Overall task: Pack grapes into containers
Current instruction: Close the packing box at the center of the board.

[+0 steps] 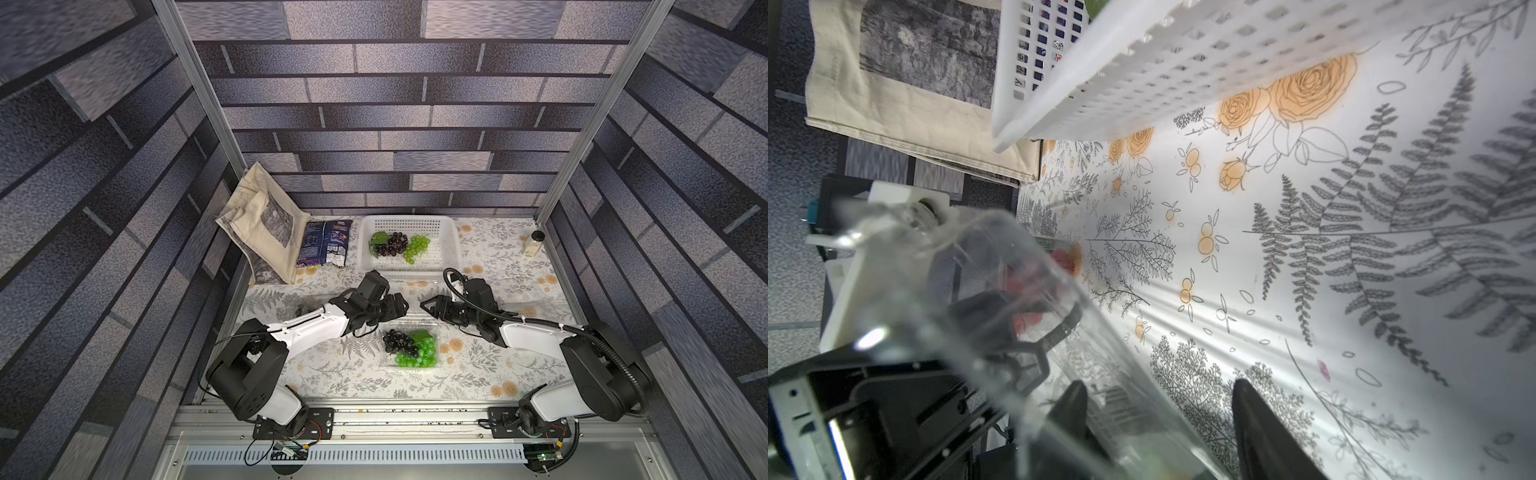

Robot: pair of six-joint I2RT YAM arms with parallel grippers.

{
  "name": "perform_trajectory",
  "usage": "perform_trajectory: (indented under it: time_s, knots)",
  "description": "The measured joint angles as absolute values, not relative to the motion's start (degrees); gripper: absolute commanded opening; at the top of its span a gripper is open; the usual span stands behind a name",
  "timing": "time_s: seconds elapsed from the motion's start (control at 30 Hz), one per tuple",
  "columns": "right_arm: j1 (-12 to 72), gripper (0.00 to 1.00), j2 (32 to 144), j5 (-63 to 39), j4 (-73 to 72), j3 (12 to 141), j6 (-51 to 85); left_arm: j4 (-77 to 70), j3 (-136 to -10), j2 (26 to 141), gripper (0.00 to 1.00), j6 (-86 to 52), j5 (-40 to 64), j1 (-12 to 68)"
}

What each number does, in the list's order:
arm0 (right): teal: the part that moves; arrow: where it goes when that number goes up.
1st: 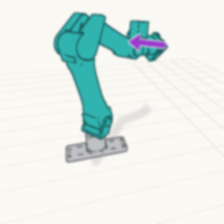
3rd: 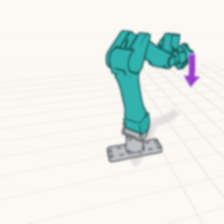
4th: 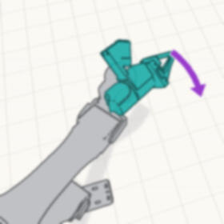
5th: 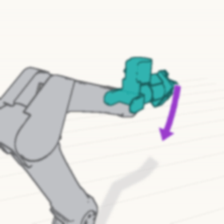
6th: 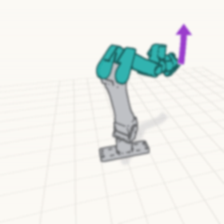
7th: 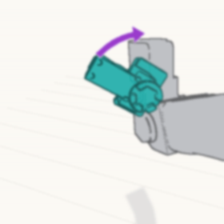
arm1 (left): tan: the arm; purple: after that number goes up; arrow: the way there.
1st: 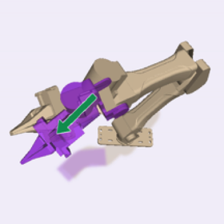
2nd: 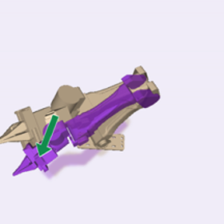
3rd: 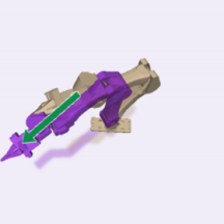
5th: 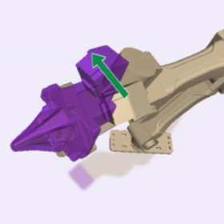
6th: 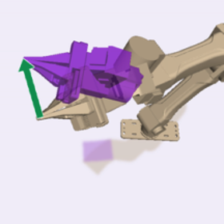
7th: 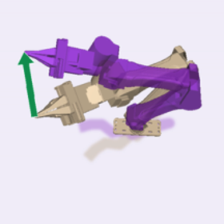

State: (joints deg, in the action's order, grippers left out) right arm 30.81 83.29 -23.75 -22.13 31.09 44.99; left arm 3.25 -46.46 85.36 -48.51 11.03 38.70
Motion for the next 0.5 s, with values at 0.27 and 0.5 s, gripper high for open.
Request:
perform_trajectory:
  time_s: [0.27,0.5]
  knots:
    - [30.9,0.58,81.4,-22.8,-19.6,32.6,43.9,4.6,-47.4,84.4,0.86,-48.4,9.7,38.1]
    - [30.9,0.58,81.7,-22.4,-16.8,37.4,41.4,5.2,-50.8,84.9,0.86,-47.5,9.6,35.7]
